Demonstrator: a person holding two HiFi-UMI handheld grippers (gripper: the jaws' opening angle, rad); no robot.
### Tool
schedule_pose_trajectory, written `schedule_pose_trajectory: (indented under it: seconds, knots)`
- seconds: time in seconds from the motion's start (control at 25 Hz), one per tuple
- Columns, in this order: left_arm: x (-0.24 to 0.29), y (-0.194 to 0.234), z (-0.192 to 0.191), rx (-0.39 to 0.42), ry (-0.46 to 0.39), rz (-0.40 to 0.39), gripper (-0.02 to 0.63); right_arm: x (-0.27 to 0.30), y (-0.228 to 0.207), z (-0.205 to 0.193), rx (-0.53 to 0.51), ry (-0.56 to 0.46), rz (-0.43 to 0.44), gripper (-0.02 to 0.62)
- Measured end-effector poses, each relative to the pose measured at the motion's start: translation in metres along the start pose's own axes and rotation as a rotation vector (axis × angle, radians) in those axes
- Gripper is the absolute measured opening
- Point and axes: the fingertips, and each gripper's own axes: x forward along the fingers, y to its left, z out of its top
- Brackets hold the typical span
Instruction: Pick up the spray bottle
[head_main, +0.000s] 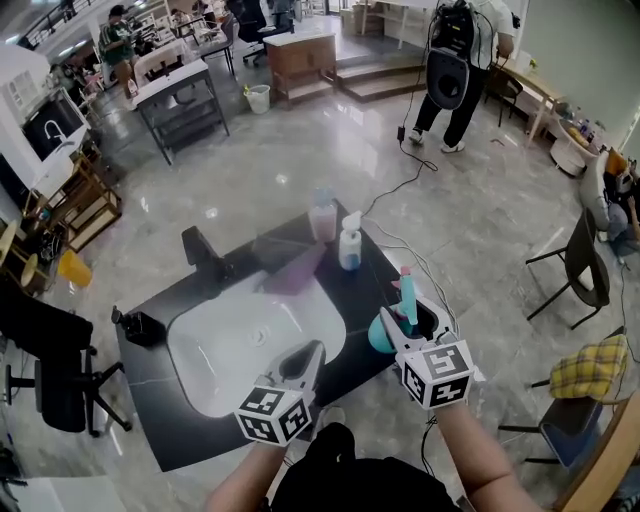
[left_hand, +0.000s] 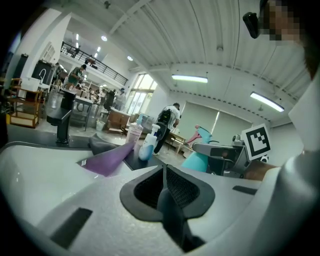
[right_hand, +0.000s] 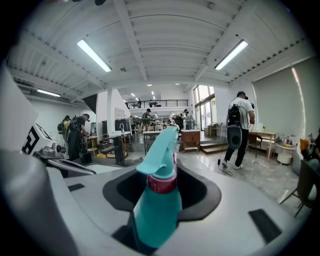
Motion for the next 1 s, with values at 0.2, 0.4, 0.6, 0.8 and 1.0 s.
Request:
schedule_pose_trajectory:
  seconds: [0.2,0.4,0.6,0.8,1.0]
  knots:
    - [-0.008,-0.013,-0.011,-0.014,-0.006,0.015,0.018,-0.019,0.006,-0.009,0.007,-0.005,0.028,0.179]
    - [-0.018,-0.032,-0.021,-0.028,-0.01,0.018,0.018,-0.041,0.015,-0.014,0.001,-0.009,0.06,0.179]
    - [-0.032,-0.043,-0.028,-0.025,-0.024,0.027,0.018,-0.058,0.024,-0.022,-0.004,-0.014,0.082,0.178]
    - [-0.047,-0.046,-0.029,-0.031,-0.046,0.039,0.018,-0.073,0.042,-0.022,-0.012,-0.031,0.118,0.178]
    - [-0.062,-0.054,-0.034,-0.033,-0.057,0.044,0.018,-0.089,0.057,-0.021,-0.017,-0.049,0.147,0.178]
